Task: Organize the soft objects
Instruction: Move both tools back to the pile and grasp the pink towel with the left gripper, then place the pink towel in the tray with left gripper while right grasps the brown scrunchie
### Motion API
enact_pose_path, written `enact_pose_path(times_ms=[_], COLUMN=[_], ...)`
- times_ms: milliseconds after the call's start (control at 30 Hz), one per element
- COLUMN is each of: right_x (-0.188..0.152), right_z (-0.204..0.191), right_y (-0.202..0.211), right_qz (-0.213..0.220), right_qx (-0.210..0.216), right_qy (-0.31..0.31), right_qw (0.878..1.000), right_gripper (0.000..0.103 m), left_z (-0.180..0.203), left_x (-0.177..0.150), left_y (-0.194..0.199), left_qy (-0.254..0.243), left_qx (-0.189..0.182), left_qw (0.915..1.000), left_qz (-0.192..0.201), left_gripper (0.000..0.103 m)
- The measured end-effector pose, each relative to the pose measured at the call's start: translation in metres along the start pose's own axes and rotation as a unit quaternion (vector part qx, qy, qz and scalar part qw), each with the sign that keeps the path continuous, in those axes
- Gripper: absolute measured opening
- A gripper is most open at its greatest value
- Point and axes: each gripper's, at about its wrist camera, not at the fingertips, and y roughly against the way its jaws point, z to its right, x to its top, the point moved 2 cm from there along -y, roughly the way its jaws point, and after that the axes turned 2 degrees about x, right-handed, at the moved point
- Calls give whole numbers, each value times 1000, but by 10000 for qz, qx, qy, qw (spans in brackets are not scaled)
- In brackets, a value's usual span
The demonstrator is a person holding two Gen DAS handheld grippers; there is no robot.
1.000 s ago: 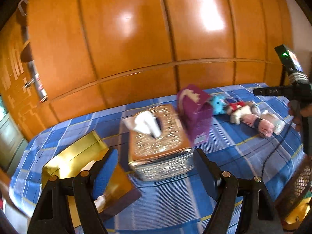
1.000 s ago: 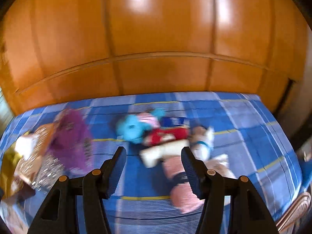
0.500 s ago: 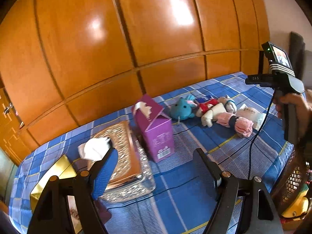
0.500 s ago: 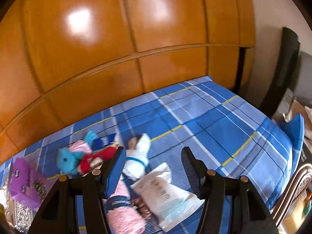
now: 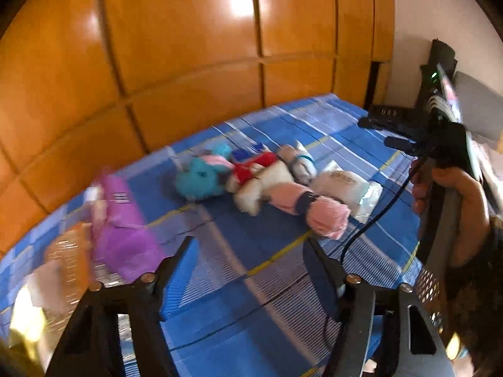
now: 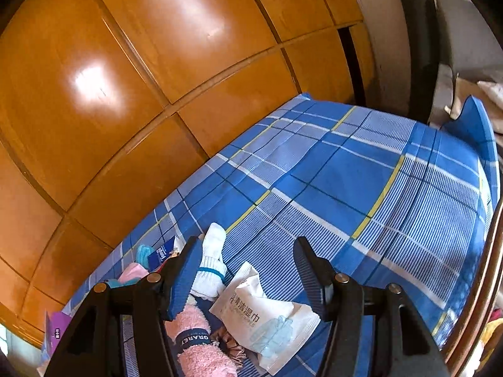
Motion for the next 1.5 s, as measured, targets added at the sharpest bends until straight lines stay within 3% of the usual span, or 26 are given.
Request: enact_pose_path(times_ms=[67, 167, 300, 400, 467, 533, 600, 633, 767, 1000, 1100, 1200, 1333, 1500], right_x=[-1, -1, -2, -2, -3, -3, -4, -5, -7, -18, -32, -50, -71, -94], right_z=[2, 6, 10, 9, 8, 7, 5, 4, 2, -24, -38, -50, -65, -66], right_y=[-1, -5, -8, -10, -13, -16, -18, -19, -26, -36, -51, -68, -70, -79], right_qz=[-60, -174, -262, -312, -368, -430, -497, -532, -697, -1070, -1669, -2363, -2808, -3200], right_qx=[70, 144, 216, 243, 277, 270, 267, 251, 243, 439, 605, 383, 150, -537], right_qy=[-64, -188, -326, -316, -316, -278, -241, -218, -125, 569, 877, 1235, 1786, 2186], right_qw=[9999, 9996, 9989, 9987, 9984, 9983, 9981, 9980, 9972, 9917, 9802, 9630, 9429, 9203], right_gripper=[61, 61, 61, 61, 61, 61, 61, 61, 61, 58, 55, 53, 53, 55], left_z=[7, 14, 28, 40, 46, 47, 49, 49, 39, 8, -1, -5, -8, -7], left_x=[7, 16, 25, 36, 43, 45, 41, 36, 17, -33, -48, -59, -64, -65], left_y=[-27, -62, -93, -112, -124, -137, -152, -157, -141, -108, -96, -89, -90, -95], left_qy=[124, 527, 917, 1104, 1176, 1226, 1219, 1223, 1137, 953, 1035, 1017, 1142, 1182], left_qx=[-294, -710, -1057, -1231, -1231, -1144, -1177, -1270, -1566, -1412, -1339, -1259, -1282, -1321], left_qw=[9990, 9936, 9855, 9805, 9796, 9790, 9757, 9728, 9720, 9764, 9774, 9793, 9780, 9765], left_qz=[-302, -708, -965, -1058, -1071, -1163, -1386, -1504, -1331, -1331, -1268, -1216, -1182, -1228], left_gripper=[54, 53, 54, 63, 78, 80, 70, 45, 39, 39, 39, 39, 39, 40])
